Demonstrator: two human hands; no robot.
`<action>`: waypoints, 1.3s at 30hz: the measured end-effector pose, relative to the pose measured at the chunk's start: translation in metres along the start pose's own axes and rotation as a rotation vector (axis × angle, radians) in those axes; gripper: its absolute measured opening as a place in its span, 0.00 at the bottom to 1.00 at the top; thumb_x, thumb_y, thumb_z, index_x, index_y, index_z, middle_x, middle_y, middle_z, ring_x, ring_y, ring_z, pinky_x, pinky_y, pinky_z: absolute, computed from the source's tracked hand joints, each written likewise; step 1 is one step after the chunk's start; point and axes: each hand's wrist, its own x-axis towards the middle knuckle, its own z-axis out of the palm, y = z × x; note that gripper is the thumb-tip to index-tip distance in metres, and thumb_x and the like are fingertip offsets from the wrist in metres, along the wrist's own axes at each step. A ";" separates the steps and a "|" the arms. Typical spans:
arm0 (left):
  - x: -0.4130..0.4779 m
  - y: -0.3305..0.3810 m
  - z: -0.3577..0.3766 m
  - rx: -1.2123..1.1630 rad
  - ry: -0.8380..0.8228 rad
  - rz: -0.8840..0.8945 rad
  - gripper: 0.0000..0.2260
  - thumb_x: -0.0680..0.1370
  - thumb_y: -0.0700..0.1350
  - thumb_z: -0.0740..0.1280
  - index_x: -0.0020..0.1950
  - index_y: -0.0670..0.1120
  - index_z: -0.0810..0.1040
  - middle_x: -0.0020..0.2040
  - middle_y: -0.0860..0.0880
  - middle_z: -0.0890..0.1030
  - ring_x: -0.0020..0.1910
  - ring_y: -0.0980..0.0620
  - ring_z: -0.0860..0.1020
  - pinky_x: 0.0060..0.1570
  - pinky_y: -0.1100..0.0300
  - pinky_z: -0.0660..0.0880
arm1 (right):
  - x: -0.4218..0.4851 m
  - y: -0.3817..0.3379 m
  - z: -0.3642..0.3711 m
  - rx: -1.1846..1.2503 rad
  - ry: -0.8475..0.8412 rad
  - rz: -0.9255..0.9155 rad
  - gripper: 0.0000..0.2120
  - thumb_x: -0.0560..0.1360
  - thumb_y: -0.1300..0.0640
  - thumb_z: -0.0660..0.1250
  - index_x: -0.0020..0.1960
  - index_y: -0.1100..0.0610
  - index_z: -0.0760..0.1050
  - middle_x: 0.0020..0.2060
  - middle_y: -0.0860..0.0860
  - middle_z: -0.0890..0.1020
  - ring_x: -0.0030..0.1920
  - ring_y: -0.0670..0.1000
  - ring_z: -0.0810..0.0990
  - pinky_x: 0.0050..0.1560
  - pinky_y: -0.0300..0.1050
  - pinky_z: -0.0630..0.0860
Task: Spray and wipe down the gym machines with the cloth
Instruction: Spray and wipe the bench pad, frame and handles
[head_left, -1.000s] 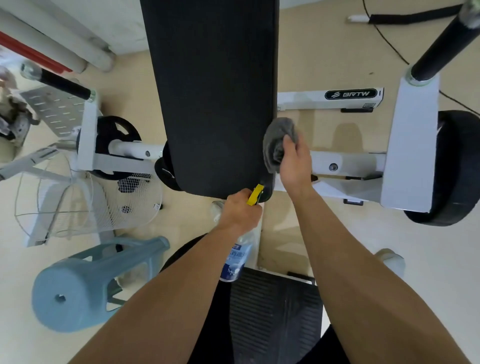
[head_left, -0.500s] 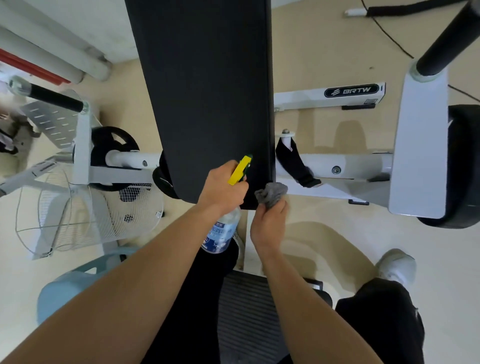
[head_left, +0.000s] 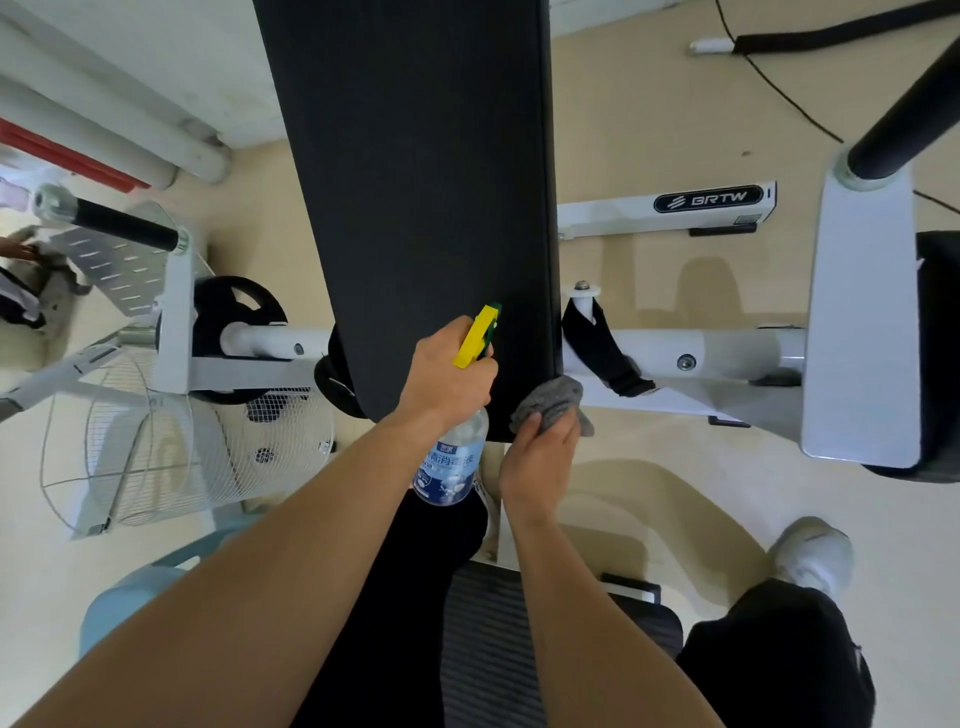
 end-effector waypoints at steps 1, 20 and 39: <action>0.000 0.000 -0.002 0.008 -0.001 0.000 0.02 0.75 0.35 0.65 0.46 0.40 0.75 0.36 0.44 0.76 0.28 0.49 0.77 0.33 0.54 0.80 | -0.002 -0.001 0.001 0.039 0.003 0.043 0.26 0.83 0.52 0.55 0.77 0.64 0.58 0.72 0.61 0.68 0.70 0.61 0.69 0.68 0.56 0.71; -0.045 -0.064 0.029 0.035 -0.197 0.032 0.11 0.73 0.37 0.65 0.52 0.48 0.79 0.36 0.41 0.79 0.31 0.46 0.80 0.33 0.51 0.80 | 0.029 0.004 -0.069 0.472 -0.260 0.618 0.15 0.84 0.51 0.52 0.49 0.54 0.76 0.49 0.58 0.82 0.43 0.53 0.81 0.45 0.50 0.78; -0.103 -0.105 0.160 -0.237 0.061 -0.315 0.03 0.72 0.45 0.62 0.45 0.52 0.72 0.38 0.46 0.79 0.37 0.41 0.81 0.41 0.40 0.80 | 0.043 0.015 -0.105 0.346 -0.348 0.480 0.15 0.83 0.50 0.53 0.56 0.51 0.78 0.55 0.53 0.82 0.56 0.53 0.80 0.52 0.49 0.78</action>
